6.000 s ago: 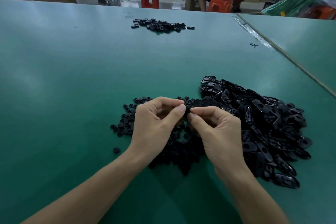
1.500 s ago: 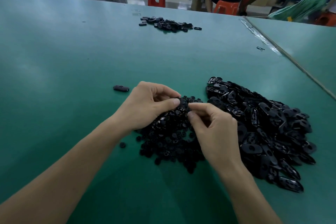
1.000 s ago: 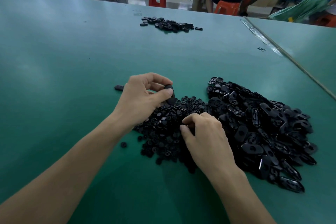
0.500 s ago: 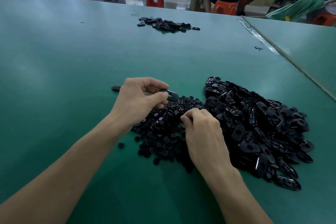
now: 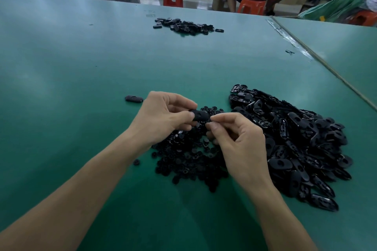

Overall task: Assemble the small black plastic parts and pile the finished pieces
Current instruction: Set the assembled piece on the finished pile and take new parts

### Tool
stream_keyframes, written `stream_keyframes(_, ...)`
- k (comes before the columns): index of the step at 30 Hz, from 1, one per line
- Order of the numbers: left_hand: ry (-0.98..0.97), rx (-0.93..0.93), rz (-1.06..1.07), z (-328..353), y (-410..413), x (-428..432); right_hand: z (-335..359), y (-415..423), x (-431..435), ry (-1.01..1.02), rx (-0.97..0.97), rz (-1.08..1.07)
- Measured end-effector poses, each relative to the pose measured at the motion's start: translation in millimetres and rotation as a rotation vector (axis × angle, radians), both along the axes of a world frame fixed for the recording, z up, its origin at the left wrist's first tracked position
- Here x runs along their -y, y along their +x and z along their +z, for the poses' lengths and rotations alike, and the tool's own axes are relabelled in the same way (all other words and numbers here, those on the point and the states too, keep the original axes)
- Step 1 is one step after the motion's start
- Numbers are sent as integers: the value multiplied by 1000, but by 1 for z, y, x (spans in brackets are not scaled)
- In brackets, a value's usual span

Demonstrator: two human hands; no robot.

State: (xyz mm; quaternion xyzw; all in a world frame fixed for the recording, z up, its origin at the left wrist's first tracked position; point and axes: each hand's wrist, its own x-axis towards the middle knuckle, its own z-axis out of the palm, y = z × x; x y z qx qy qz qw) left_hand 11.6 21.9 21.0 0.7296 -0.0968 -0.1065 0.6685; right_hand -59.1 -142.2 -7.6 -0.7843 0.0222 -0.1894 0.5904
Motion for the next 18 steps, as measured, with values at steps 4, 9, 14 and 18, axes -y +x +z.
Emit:
stream_keyframes(4, 4, 4, -9, 1, -2, 1, 3, 1, 3, 54, 38, 18)
stream_keyframes(9, 15, 8, -37, 2, -6, 3, 4, 1, 5, 78, 34, 12)
stream_keyframes(14, 37, 38, -73, 3, -10, 8, 1, 2, 5, 59, -8, -17)
stream_keyframes(18, 89, 93, -85, 3, -12, 10, 0, 3, 6, 61, 0, -16)
